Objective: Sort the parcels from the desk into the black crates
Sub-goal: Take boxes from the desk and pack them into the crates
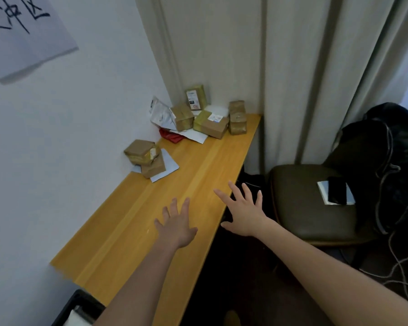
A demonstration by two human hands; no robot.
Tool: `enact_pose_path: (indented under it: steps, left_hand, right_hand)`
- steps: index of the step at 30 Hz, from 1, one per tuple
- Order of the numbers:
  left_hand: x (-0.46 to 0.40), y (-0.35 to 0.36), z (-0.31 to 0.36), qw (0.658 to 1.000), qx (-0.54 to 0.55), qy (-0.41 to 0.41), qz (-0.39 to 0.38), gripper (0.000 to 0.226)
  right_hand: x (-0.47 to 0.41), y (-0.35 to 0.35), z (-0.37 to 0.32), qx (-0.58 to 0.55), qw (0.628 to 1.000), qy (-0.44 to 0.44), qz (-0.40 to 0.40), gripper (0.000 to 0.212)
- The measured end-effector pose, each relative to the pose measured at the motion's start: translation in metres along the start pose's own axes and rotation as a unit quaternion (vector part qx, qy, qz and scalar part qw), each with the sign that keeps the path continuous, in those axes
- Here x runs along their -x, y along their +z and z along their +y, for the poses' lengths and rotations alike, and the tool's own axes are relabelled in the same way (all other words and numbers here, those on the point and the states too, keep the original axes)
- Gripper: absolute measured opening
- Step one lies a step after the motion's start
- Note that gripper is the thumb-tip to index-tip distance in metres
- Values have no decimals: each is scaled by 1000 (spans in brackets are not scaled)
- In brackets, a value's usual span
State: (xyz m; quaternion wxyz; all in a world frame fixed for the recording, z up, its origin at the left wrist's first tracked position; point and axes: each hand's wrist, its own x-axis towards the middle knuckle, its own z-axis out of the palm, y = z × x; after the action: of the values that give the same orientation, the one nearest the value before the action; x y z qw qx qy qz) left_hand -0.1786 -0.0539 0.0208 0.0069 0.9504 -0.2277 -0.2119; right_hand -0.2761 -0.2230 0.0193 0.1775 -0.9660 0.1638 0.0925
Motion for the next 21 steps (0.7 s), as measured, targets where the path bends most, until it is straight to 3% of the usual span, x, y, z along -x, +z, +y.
enact_pose_path:
  steps: [6, 15, 21]
  left_hand:
    - [-108, -37, 20, 999, 17, 22, -39, 87]
    - [-245, -107, 44, 999, 21, 43, 15, 86]
    - [-297, -129, 32, 997, 71, 27, 27, 85]
  right_hand:
    - [-90, -27, 35, 1, 1000, 27, 3, 91]
    - [-229, -103, 64, 10, 997, 70, 15, 93]
    - [-308, -109, 66, 10, 998, 59, -32, 91]
